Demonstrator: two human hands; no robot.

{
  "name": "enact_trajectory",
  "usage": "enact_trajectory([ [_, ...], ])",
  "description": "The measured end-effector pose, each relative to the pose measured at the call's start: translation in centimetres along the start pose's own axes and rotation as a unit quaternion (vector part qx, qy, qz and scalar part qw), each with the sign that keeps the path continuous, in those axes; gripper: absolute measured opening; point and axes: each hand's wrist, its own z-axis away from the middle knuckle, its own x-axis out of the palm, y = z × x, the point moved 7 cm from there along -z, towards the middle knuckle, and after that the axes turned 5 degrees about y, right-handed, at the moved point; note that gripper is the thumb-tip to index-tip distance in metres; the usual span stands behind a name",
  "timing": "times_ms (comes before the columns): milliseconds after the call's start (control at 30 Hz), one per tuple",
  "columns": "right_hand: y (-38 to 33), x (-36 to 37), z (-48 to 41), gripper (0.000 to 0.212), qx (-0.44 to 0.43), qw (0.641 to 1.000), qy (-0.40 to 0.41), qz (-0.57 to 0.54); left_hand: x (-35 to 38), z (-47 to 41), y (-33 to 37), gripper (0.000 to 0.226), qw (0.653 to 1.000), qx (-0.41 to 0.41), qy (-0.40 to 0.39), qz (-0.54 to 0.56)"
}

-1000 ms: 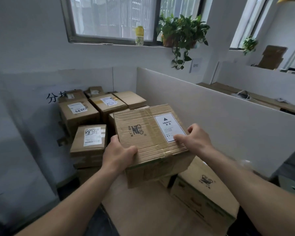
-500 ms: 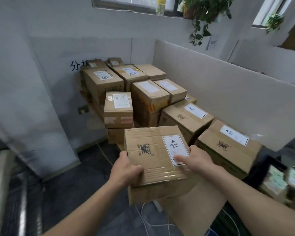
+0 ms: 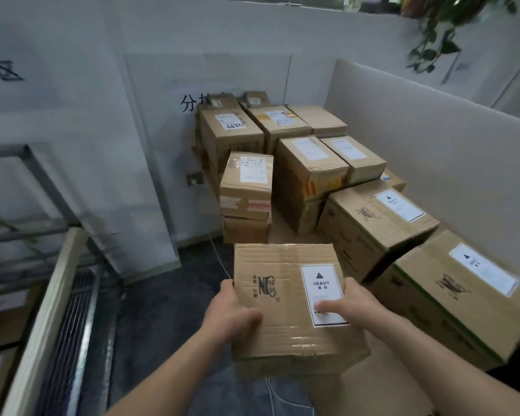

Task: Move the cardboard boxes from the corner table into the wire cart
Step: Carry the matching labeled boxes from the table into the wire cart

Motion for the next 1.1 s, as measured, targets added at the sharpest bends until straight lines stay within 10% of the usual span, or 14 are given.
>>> enact_trajectory([
  [1100, -39.8, 32.3, 14.6, 0.047, -0.349, 0.895, -0.212, 0.178, -33.4, 10.9, -30.3, 0.068, 0.907, -0.210, 0.331, 0.155],
])
